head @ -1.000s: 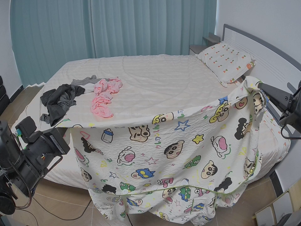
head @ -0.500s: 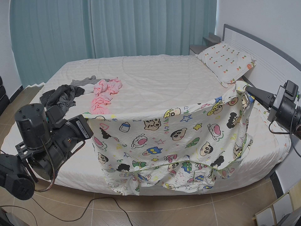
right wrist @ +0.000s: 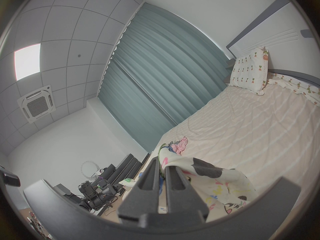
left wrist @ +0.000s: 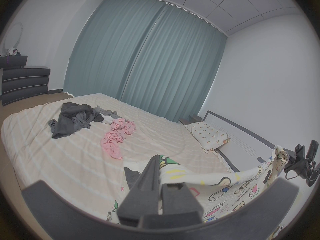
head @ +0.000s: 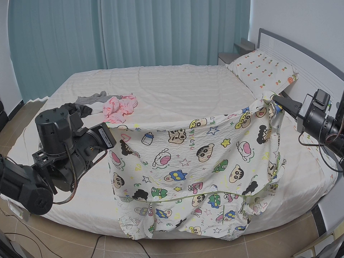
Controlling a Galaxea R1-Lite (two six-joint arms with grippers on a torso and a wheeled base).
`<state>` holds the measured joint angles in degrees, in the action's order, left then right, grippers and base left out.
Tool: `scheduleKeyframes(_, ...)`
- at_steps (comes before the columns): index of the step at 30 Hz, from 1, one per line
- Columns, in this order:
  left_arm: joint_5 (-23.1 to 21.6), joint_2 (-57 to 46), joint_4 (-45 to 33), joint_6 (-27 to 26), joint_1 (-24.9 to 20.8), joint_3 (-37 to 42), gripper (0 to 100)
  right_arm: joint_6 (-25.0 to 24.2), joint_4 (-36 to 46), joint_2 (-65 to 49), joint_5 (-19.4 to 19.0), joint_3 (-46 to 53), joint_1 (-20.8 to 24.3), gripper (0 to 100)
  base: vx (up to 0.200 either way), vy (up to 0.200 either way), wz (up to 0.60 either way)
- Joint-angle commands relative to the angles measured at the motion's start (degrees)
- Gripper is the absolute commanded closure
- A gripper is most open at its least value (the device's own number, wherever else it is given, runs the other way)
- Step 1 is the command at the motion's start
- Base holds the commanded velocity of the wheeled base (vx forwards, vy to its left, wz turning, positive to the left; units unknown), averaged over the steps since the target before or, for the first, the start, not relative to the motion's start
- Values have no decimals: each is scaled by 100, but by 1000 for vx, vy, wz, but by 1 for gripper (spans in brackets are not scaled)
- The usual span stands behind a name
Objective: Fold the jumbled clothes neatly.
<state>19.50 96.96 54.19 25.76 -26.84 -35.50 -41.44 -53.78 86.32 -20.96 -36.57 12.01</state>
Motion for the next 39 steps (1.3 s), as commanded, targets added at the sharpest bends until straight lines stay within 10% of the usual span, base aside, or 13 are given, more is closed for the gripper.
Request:
scheduleKeyframes(1,-26,648,-5,-1,153,-414,100,30,0,579,4,-298,-120,100,200,0,0)
scheduleKeyframes(20,-333,2679,-84,-308,399,-1803,100,171,-334,2451,21,-1071,-401,100,200,0,0)
scheduleKeyframes(39,-140,4436,-198,-352,628,-3174,100,180,-545,4622,417,-2372,-559,100,0,0,0)
